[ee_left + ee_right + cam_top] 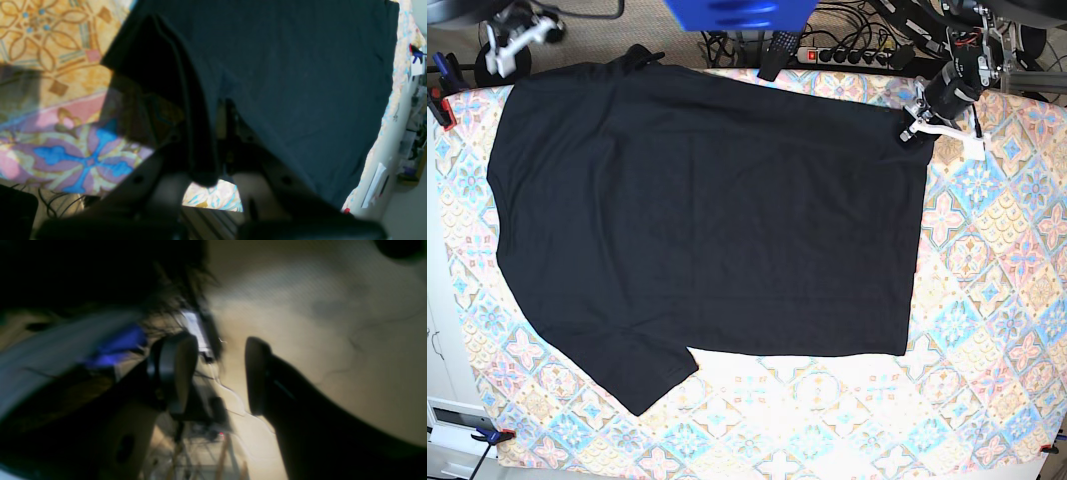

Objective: Fold the T-shirt properly
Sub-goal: 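Pull both grasped shoulder corners outward to stretch the shirt flat, then hold the shirt corners and drag the shirt to straighten it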

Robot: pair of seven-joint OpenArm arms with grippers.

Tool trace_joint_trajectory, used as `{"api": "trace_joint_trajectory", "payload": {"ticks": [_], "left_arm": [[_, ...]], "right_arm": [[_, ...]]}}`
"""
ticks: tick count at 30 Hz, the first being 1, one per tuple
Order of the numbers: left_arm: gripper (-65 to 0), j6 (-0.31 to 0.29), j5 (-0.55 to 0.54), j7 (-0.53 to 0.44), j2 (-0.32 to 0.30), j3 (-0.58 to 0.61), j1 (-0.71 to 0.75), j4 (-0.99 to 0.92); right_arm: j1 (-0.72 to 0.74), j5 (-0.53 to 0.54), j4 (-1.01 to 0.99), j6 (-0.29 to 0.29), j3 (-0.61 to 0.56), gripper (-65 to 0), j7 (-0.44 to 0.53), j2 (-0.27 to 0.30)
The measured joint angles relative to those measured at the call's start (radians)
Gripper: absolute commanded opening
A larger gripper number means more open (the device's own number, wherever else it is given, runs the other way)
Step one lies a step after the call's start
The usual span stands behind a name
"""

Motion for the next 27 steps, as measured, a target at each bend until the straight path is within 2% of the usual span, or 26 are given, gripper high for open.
{"api": "trace_joint_trajectory", "payload": {"ticks": [6, 13, 18, 22, 24, 27], "left_arm": [[-65.0, 0.000, 0.000, 0.000, 0.000, 0.000, 0.000, 0.000], [-65.0, 0.000, 0.000, 0.000, 0.000, 0.000, 0.003, 0.000], [-65.0, 0.000, 0.000, 0.000, 0.000, 0.000, 0.003, 0.000], [-65.0, 0.000, 0.000, 0.000, 0.000, 0.000, 0.005, 0.000], [-65.0, 0.000, 0.000, 0.000, 0.000, 0.000, 0.005, 0.000], [-65.0, -0.003, -0.001, 0.001, 0.000, 0.000, 0.008, 0.000]], "right_arm": [[0.010, -0.011, -0.027, -0.005, -0.017, -37.8, -0.014, 0.003], [0.055, -0.002, -0.020, -0.002, -0.013, -28.8, -0.001, 0.009], [0.041, -0.010, -0.021, -0.008, -0.006, -27.9, -0.011, 0.029], [0.080, -0.017, 0.002, -0.003, 0.067, -27.9, -0.024, 0.016], [0.082, -0.027, 0.030, 0.008, 0.111, -28.0, -0.049, 0.027], [0.077, -0.018, 0.060, -0.003, 0.138, -28.0, -0.030, 0.054]]}}
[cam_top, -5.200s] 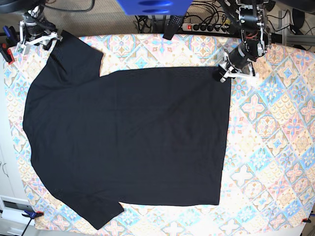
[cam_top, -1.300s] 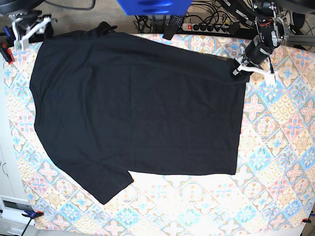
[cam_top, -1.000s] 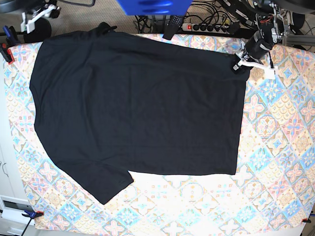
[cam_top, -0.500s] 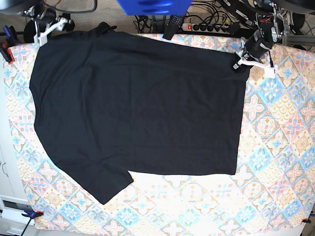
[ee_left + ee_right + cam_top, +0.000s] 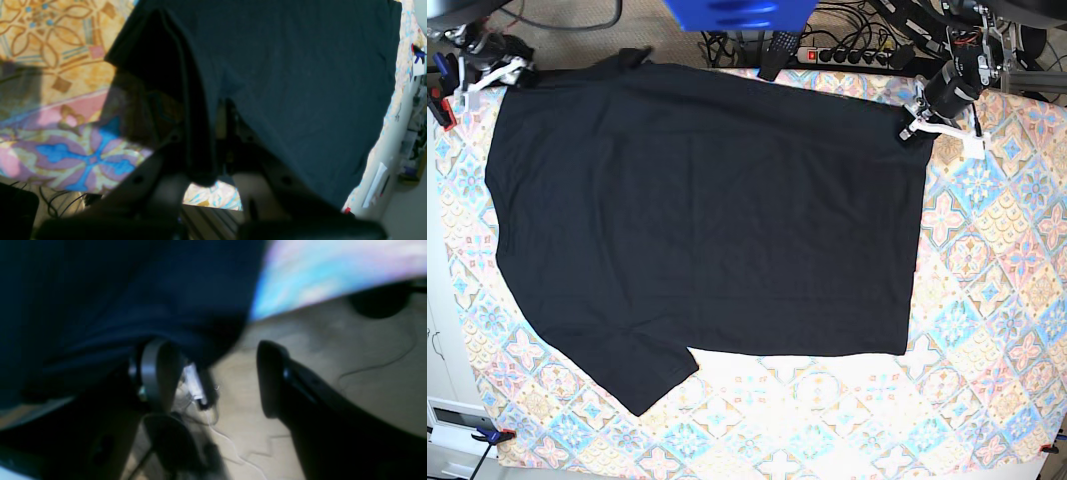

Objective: Fold the T-shirt properly
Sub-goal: 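Hold the shirt corners and drag the shirt to straighten it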

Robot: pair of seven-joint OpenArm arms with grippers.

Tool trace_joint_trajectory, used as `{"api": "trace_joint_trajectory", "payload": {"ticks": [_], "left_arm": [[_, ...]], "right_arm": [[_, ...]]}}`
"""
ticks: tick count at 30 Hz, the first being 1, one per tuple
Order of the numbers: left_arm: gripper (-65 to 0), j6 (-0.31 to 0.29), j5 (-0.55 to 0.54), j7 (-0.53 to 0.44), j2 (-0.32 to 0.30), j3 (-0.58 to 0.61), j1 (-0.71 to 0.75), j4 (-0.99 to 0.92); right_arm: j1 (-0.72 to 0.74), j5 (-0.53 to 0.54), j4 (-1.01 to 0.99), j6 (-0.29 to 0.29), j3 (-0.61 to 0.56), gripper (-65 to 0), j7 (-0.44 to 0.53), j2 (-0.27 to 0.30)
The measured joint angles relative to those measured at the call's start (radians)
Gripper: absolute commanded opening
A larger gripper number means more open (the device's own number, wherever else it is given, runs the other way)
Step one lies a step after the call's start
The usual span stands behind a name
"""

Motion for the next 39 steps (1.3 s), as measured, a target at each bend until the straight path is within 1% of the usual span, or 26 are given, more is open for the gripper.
{"api": "trace_joint_trajectory", "payload": {"ticks": [2, 4, 8, 20, 21, 22, 23, 24, 28, 34, 36, 39], "left_arm": [[-65.0, 0.003, 0.001, 0.003, 0.000, 0.000, 0.003, 0.000], [-65.0, 0.002, 0.000, 0.002, 0.000, 0.000, 0.002, 0.000], [-65.0, 0.002, -0.002, 0.002, 0.000, 0.000, 0.002, 0.000], [-65.0, 0.002, -0.003, 0.002, 0.002, 0.000, 0.003, 0.000], [-65.0, 0.002, -0.003, 0.002, 0.002, 0.000, 0.003, 0.000], [-65.0, 0.002, -0.003, 0.002, 0.002, -0.002, 0.003, 0.000], [-65.0, 0.003, -0.003, 0.002, 0.002, -0.002, 0.003, 0.000], [-65.0, 0.003, -0.003, 0.002, 0.002, -0.002, 0.003, 0.000], [-65.0, 0.002, -0.003, 0.002, 0.002, -0.002, 0.003, 0.000], [-65.0, 0.003, -0.003, 0.002, 0.002, -0.002, 0.003, 0.000], [-65.0, 0.002, -0.003, 0.002, 0.002, -0.002, 0.003, 0.000], [-65.0, 0.002, -0.003, 0.002, 0.000, -0.002, 0.003, 0.000]], "right_arm": [[0.008, 0.001, 0.013, 0.002, 0.002, -28.0, 0.008, 0.018], [0.017, 0.017, 0.018, 0.003, 0.003, -28.0, 0.013, 0.021], [0.005, 0.008, 0.026, 0.002, 0.003, -28.0, 0.005, 0.041], [0.006, 0.008, 0.026, 0.002, -0.003, -27.8, 0.008, 0.040], [0.003, 0.008, 0.030, 0.006, -0.013, -27.9, 0.007, 0.040], [0.001, 0.002, 0.038, 0.030, -0.028, -27.9, 0.005, 0.040], [-0.001, -0.003, 0.051, 0.074, -0.045, -27.9, 0.003, 0.040], [-0.003, 0.000, 0.065, 0.100, -0.058, -27.9, 0.001, 0.040], [-0.010, 0.016, 0.097, 0.100, -0.094, -28.0, 0.015, 0.041], [-0.027, 0.001, 0.098, 0.100, -0.145, -28.5, -0.002, 0.040], [-0.021, 0.005, 0.100, 0.100, -0.158, -32.0, 0.008, 0.040], [-0.023, 0.011, 0.101, 0.100, -0.160, -44.2, 0.007, 0.040]]}}
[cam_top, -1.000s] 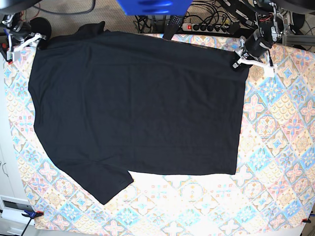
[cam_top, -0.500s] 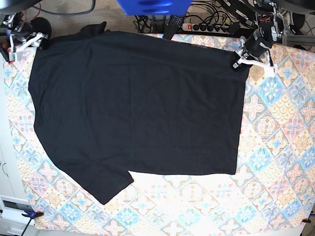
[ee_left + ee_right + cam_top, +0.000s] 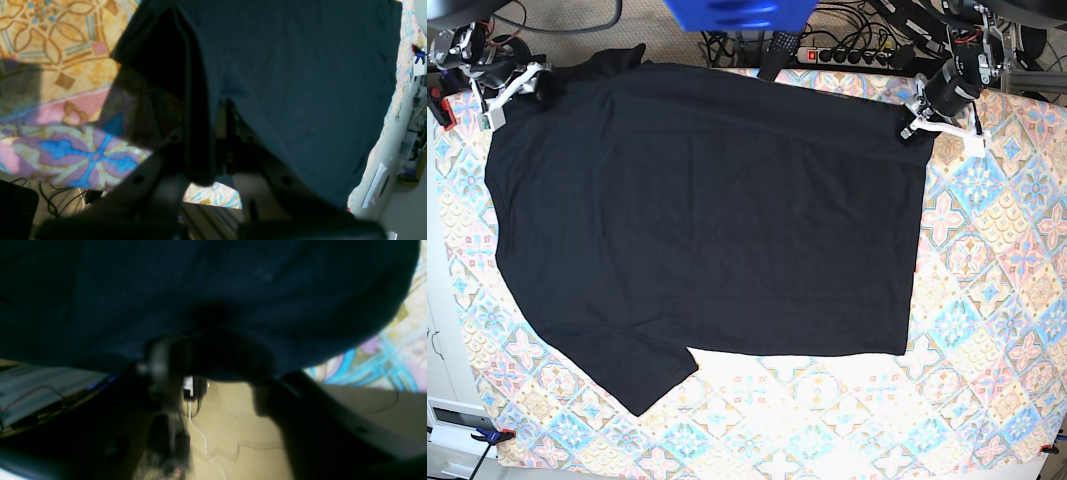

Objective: Fold the T-shirt properly
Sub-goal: 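Hold the shirt corners and drag the shirt to straighten it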

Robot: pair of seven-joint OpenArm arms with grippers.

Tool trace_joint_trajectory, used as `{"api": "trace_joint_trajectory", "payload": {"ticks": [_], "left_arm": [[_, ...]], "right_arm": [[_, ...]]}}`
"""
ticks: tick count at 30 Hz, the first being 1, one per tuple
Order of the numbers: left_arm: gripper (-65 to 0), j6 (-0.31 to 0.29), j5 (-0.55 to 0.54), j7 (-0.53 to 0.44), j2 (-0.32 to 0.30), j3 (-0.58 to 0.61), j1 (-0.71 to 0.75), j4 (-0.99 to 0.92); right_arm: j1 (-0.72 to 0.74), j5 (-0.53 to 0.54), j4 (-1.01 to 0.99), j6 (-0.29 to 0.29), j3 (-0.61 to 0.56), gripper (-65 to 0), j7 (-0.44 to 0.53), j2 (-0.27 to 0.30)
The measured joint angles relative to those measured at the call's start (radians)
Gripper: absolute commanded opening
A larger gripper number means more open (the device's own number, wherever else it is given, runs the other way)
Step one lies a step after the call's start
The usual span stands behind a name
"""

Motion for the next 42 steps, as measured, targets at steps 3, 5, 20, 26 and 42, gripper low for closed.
{"api": "trace_joint_trajectory", "payload": {"ticks": [3, 5, 20, 26, 42], "left_arm": [[-65.0, 0.000, 0.000, 0.000, 0.000, 0.000, 0.000, 0.000], [-65.0, 0.000, 0.000, 0.000, 0.000, 0.000, 0.000, 0.000], [-65.0, -0.003, -0.004, 0.008, 0.002, 0.000, 0.013, 0.000], [-65.0, -0.003, -0.004, 0.008, 0.002, 0.000, 0.008, 0.000], [-65.0, -0.003, -0.005, -0.007, -0.001, -0.002, -0.025, 0.072]], "right_arm": [[-0.004, -0.002, -0.001, 0.000, 0.001, -56.4, -0.002, 0.000], [-0.002, -0.001, -0.001, 0.000, 0.002, -61.5, -0.001, 0.000], [-0.023, 0.004, 0.061, 0.008, 0.205, -63.5, -0.077, -0.003], [-0.023, 0.004, 0.169, 0.005, 0.206, -63.5, -0.077, -0.001], [0.137, 0.007, 0.189, 0.008, 0.204, -63.5, -0.149, 0.000]]}}
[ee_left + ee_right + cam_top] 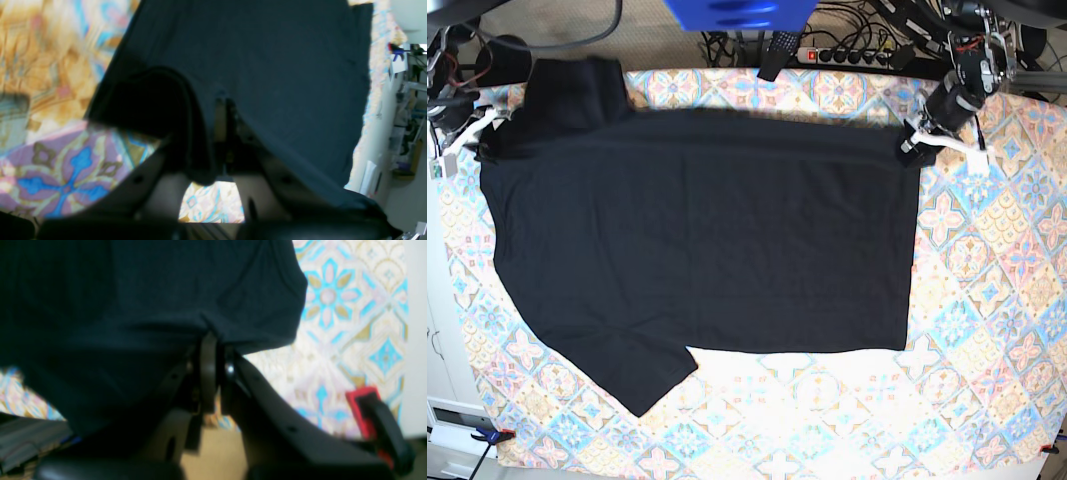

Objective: Fold the T-shirt properly
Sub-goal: 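Hold the shirt corners and drag the shirt to straighten it, then release the corner with the right gripper and regrasp the sleeve edge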

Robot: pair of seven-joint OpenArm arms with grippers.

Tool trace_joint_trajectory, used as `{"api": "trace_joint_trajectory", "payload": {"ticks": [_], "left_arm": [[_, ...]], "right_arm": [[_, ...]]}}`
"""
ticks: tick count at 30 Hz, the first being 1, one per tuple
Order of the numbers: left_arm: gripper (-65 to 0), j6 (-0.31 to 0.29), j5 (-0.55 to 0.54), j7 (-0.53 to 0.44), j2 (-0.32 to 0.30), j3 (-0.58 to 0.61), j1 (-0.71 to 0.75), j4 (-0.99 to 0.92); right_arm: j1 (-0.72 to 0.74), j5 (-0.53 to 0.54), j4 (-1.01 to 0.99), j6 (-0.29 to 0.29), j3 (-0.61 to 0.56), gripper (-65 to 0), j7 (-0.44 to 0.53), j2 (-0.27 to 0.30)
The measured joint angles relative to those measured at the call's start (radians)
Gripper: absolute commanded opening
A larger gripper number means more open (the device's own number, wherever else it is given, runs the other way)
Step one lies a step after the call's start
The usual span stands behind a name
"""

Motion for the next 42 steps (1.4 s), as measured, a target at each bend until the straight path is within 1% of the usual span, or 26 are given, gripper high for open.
{"api": "trace_joint_trajectory", "payload": {"ticks": [1, 3, 6, 14, 15, 19, 21, 25, 28, 32, 33, 36, 39, 40, 42], "left_arm": [[-65.0, 0.001, 0.002, 0.001, 0.000, 0.000, 0.000, 0.000], [-65.0, 0.001, 0.005, 0.005, 0.003, -0.001, -0.005, -0.002], [-65.0, 0.001, 0.005, 0.007, 0.003, 0.000, -0.020, -0.003], [-65.0, 0.002, 0.005, 0.005, 0.003, -0.002, -0.079, -0.005], [-65.0, 0.002, 0.005, 0.003, 0.003, -0.002, -0.093, -0.014], [-65.0, 0.002, 0.006, 0.003, 0.003, -0.002, -0.144, -0.082], [-65.0, 0.003, 0.005, 0.003, 0.003, -0.002, -0.156, -0.112], [-65.0, 0.003, 0.008, 0.003, 0.003, -0.002, -0.208, -0.182], [-65.0, 0.003, 0.005, 0.004, 0.003, -0.002, -0.242, -0.222], [-64.8, 0.003, 0.009, 0.003, 0.004, -0.002, -0.259, -0.270], [-63.5, 0.002, 0.008, 0.003, 0.003, -0.002, -0.267, -0.294], [-58.8, 0.001, 0.008, 0.000, 0.003, -0.002, -0.299, -0.373], [-51.4, 0.001, 0.013, 0.002, 0.003, -0.002, -0.312, -0.414], [-48.3, 0.003, 0.031, 0.000, 0.003, -0.001, -0.313, -0.420], [-44.6, 0.003, 0.035, 0.003, 0.003, -0.001, -0.310, -0.422]], "right_arm": [[0.011, -0.009, -0.003, 0.000, 0.000, -63.5, -0.022, -0.003], [0.042, -0.017, -0.006, -0.004, 0.000, -63.5, -0.036, -0.006], [0.097, -0.006, -0.006, -0.003, -0.003, -63.5, -0.025, -0.002], [0.209, -0.014, -0.015, -0.006, -0.122, -63.5, -0.026, -0.002], [0.216, -0.014, -0.017, -0.007, -0.135, -63.5, -0.013, 0.000], [0.272, -0.024, -0.068, -0.007, -0.179, -63.5, -0.021, 0.000], [0.301, -0.056, -0.099, -0.007, -0.201, -63.5, -0.019, 0.000], [0.338, -0.179, -0.143, -0.006, -0.212, -63.5, -0.008, -0.003], [0.351, -0.260, -0.168, -0.008, -0.202, -63.5, -0.019, -0.029], [0.377, -0.288, -0.175, -0.006, -0.204, -63.3, -0.015, -0.060], [0.379, -0.287, -0.175, -0.006, -0.206, -62.5, -0.003, -0.058], [0.372, -0.290, -0.174, -0.007, -0.205, -56.4, 0.028, -0.051], [0.337, -0.290, -0.167, -0.006, -0.203, -46.6, 0.033, -0.048], [0.324, -0.290, -0.167, -0.006, -0.195, -44.1, 0.032, -0.050], [0.303, -0.289, -0.156, -0.004, -0.156, -41.1, 0.029, -0.060]]}}
